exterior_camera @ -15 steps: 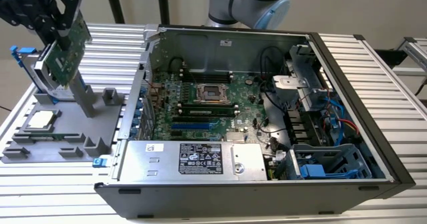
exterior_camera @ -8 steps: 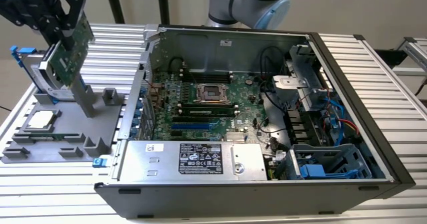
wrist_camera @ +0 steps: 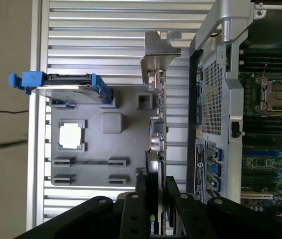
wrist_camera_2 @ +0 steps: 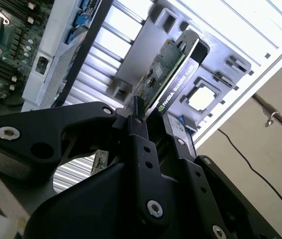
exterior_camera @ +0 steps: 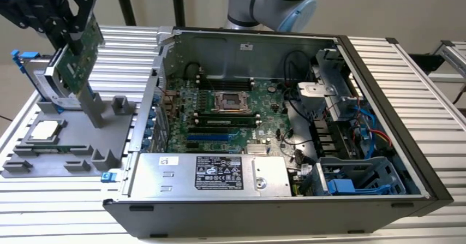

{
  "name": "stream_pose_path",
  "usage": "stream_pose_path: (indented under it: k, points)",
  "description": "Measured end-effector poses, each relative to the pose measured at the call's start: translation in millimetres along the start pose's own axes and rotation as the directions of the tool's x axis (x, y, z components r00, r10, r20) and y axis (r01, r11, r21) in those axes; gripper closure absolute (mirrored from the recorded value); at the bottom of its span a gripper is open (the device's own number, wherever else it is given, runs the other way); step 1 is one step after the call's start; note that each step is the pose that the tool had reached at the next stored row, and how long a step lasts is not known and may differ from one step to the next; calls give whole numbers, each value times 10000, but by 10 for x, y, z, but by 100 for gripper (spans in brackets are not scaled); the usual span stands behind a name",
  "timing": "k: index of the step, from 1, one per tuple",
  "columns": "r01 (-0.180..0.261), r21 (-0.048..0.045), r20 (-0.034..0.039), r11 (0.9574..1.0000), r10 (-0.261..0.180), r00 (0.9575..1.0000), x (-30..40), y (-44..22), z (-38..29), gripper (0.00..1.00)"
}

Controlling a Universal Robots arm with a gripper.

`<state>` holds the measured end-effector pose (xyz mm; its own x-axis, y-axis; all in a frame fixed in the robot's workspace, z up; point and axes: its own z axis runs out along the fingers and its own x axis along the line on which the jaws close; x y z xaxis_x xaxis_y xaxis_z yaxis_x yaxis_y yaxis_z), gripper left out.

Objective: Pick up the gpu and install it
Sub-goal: 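Pick up the gpu and move the gpu toward the slot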

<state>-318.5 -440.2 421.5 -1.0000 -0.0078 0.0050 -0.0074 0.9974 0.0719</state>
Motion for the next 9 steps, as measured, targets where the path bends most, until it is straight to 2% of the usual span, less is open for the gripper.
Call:
stream_pose_path:
  k: [9]
  points:
    - [-2, 0, -35, 10000, 2, 10000, -63, 0, 0, 100]
